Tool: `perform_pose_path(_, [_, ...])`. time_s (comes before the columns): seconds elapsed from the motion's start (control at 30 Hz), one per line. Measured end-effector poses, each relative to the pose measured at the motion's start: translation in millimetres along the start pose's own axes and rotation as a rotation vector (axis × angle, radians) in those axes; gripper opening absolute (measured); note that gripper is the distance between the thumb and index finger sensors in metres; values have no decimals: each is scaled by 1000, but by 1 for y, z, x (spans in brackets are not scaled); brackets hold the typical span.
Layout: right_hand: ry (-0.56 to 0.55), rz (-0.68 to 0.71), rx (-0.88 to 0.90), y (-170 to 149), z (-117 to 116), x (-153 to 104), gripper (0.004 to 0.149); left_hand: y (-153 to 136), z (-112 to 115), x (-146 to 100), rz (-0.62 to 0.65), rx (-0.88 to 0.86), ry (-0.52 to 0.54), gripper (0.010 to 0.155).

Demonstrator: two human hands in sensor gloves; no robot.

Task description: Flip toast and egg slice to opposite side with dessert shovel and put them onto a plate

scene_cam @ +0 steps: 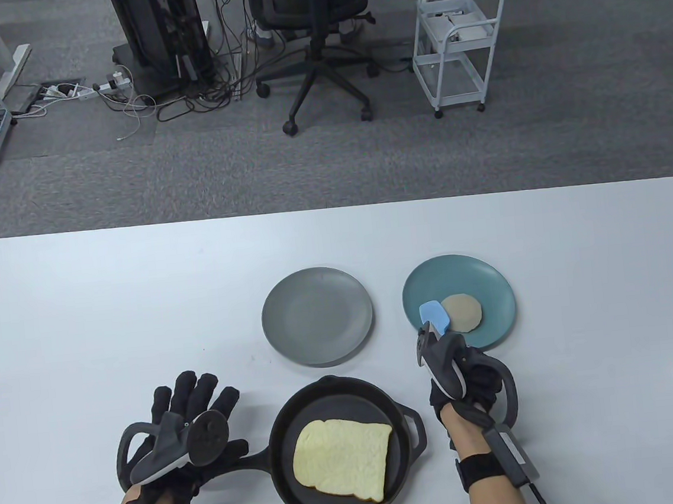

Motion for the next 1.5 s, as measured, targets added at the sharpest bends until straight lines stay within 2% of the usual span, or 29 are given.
perform_pose_path(0.23, [-7,59,244,-20,36,-22,50,-7,-4,-2,-20,-25,18,90])
perform_pose_path(0.47, [-73,285,477,-21,73,-66,49,-11,-5,-3,-28,-38,24,90])
perform_pose_path(0.57, [-97,474,601,-23,80,-81,49,-13,-7,-4,-29,-60,28,90])
perform_pose_path(0.7, [-237,525,677,-34,76,-96,50,-15,-8,-5,-31,-73,30,90])
perform_pose_path(0.83, [-288,540,671,-50,69,-104,50,-9,-7,-4,46,-105,27,88])
perform_pose_path(1.03, [-263,517,693,-62,62,-102,51,17,3,-3,218,-96,-45,91])
perform_pose_path(1.17, [-259,509,699,-62,62,-100,51,29,13,-1,282,-105,-125,93])
perform_pose_path(1.33, [-251,506,675,-60,58,-99,51,40,26,1,282,-18,-218,94])
perform_pose_path(1.5, [-233,499,656,-59,53,-96,51,54,34,4,223,53,-199,87])
Point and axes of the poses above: the tracker on the back of each hand, its own y axis roughly to the thumb side, its own x axis roughly from the wrist to the fingertips, z = x × y, the point moved 2 cm from there along x, roughly from the wrist to the fingertips, and after that the axes turned 5 degrees about x, right-handed, at the moved point
